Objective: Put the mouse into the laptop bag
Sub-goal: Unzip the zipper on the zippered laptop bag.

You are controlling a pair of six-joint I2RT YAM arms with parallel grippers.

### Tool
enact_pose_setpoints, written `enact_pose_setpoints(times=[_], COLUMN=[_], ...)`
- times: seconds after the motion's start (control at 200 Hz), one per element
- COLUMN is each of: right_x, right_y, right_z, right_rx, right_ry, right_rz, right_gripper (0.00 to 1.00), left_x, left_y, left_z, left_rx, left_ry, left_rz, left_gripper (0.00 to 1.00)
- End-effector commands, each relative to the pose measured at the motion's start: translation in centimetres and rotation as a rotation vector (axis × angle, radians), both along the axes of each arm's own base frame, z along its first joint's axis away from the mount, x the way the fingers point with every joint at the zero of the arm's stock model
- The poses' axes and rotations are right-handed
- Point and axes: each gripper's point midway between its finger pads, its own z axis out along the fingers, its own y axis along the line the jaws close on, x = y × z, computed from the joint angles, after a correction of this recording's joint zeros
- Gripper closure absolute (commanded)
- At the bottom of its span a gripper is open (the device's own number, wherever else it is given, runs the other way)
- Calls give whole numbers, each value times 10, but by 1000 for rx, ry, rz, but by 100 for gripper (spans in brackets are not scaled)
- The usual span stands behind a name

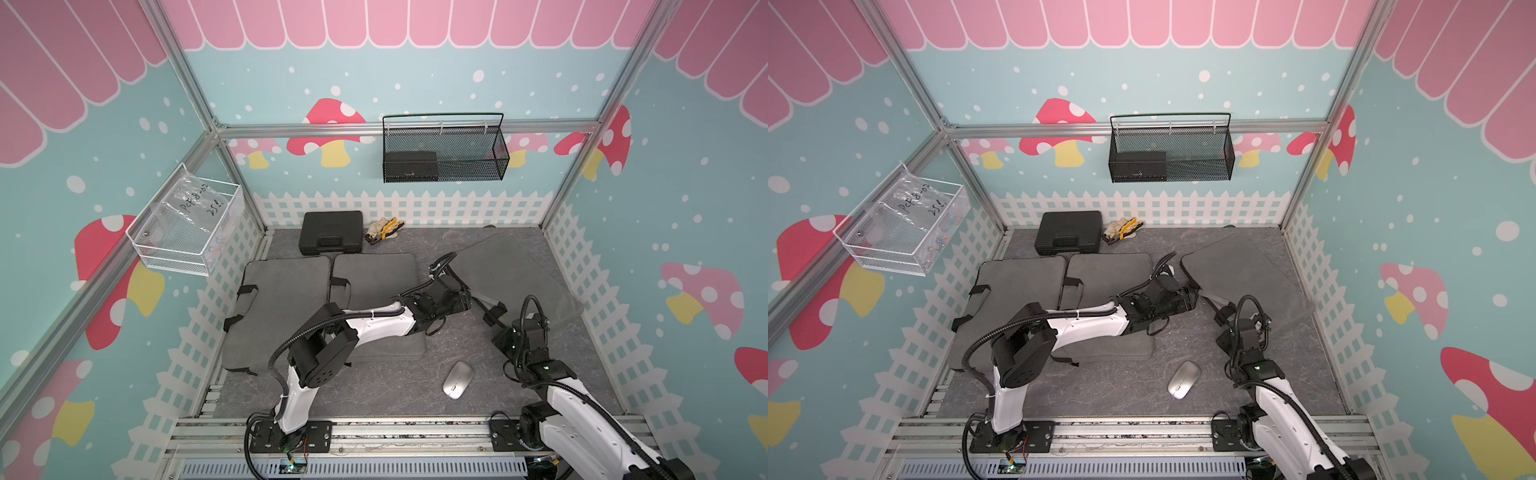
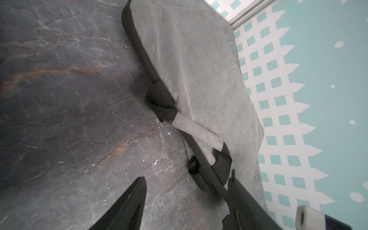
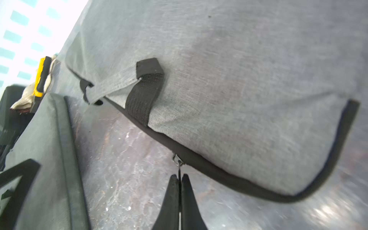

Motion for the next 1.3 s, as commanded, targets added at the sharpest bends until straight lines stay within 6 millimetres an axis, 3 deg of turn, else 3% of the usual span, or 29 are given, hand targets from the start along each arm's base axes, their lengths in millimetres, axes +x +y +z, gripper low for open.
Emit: enact_pose_setpoints(times=[0.0, 0.145, 0.37, 0.745, 0.885, 0.95, 1.076, 1.176, 1.296], right_x=[-16, -14, -11, -6, -5, -6, -5, -1, 9], right_y=[-14, -10, -7, 6, 14, 16, 22, 32, 47], right_z=[-12, -11, -13, -13, -15, -16, -17, -16, -12], right_rx=[6, 19, -1, 18, 41, 48, 68, 89, 115], right_ry=[35, 29, 56, 32, 27, 24, 5, -14, -22], right_rz=[-90, -70, -46, 47, 84, 96, 131, 184, 259], right_gripper=[100, 100, 100, 100, 100, 100, 100, 100, 100], left_x=[16, 42, 72, 90, 93, 94, 93, 90, 84], left_y=[10, -3, -4, -28, -27, -28, -30, -32, -33], left_z=[-28, -51, -63, -92, -93, -94, -95, -94, -88], left_rx=[49, 55, 119, 128, 122, 116, 104, 93, 86], left_ry=[59, 141, 149, 195, 198, 200, 204, 208, 196], left_rz=[20, -38, -37, -118, -116, -120, -129, -136, -136], left_gripper=[31, 31, 28, 27, 42, 59, 81, 88, 91])
